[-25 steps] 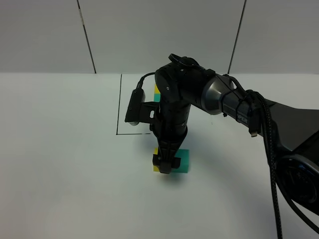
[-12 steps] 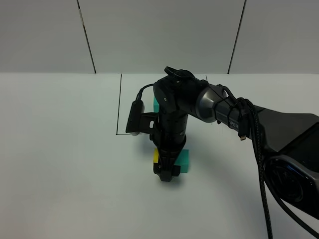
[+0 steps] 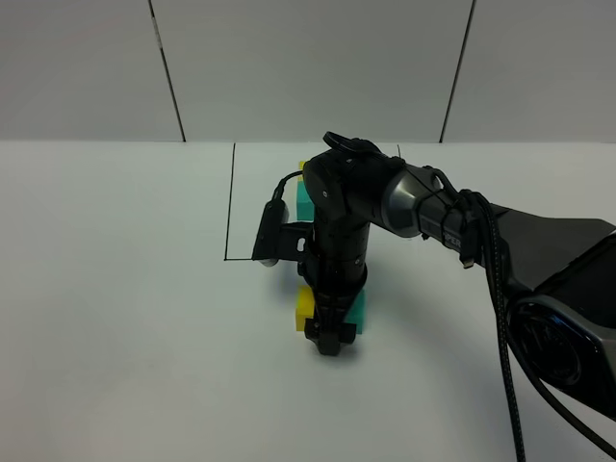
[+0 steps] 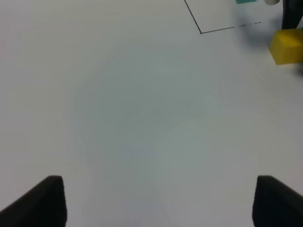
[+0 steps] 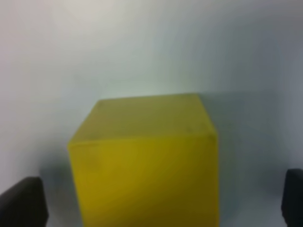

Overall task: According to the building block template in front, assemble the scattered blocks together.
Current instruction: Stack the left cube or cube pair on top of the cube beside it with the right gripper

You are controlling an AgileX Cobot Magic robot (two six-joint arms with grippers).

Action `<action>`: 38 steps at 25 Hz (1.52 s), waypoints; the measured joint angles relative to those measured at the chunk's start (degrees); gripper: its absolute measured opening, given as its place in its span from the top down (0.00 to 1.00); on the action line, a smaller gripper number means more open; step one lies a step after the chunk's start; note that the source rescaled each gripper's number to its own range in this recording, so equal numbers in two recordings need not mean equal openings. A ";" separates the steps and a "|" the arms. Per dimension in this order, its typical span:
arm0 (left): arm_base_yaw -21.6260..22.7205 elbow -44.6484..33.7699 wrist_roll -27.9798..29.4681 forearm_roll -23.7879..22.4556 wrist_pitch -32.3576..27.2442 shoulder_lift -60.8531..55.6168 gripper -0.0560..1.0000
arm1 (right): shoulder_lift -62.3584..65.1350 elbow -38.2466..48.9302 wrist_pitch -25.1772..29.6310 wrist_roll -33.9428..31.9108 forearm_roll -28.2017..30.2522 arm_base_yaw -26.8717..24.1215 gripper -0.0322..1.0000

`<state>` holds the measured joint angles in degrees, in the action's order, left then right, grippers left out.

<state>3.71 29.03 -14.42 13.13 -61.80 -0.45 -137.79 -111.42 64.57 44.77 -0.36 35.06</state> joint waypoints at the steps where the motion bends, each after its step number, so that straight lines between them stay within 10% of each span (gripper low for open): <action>1: 0.00 0.00 0.00 0.00 0.00 0.00 0.09 | 0.00 0.00 0.24 0.01 0.00 -0.06 0.00; 7: 0.00 0.00 0.00 0.00 0.00 0.00 0.09 | 0.00 0.00 0.47 1.06 -0.71 -0.06 0.11; 14: 0.00 0.00 0.00 0.00 0.00 0.00 0.09 | 0.00 0.00 1.67 1.03 -0.98 -0.06 0.97; 26: 0.00 0.00 0.00 0.00 0.00 0.00 0.09 | 0.82 0.02 2.84 -3.05 -3.11 -0.06 0.96; 38: 0.00 0.00 0.00 0.00 0.00 0.00 0.09 | 6.41 0.02 4.48 -39.29 -6.49 -0.06 0.96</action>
<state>3.71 29.03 -14.42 13.13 -61.80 -0.45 -131.39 -111.40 69.05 5.48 -6.85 35.00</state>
